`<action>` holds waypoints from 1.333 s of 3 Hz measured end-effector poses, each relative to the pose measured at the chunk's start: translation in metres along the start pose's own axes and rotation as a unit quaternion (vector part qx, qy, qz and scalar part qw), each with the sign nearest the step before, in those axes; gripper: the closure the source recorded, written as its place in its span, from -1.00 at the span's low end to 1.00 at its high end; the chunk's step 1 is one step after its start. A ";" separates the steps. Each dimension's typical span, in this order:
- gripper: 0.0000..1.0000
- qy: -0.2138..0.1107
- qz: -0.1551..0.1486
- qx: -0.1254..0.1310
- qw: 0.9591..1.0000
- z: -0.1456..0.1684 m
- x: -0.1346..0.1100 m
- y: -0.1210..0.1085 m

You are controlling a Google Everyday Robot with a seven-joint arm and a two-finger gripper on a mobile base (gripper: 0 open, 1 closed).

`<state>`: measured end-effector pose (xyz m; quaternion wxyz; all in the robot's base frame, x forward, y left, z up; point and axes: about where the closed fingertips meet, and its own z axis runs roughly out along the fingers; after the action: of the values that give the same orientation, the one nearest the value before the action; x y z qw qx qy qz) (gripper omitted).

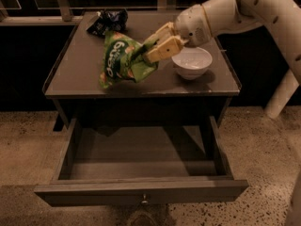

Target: Place green rice chip bag into top drawer

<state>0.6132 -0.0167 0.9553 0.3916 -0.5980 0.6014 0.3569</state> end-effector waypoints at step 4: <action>1.00 0.002 0.131 0.104 0.986 -0.014 0.046 0.108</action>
Offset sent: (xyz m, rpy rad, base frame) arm -0.1347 -0.0282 -0.0560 -0.0004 0.1950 -0.3529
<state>0.5056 -0.0466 0.9160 0.4004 -0.4704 0.7092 0.3398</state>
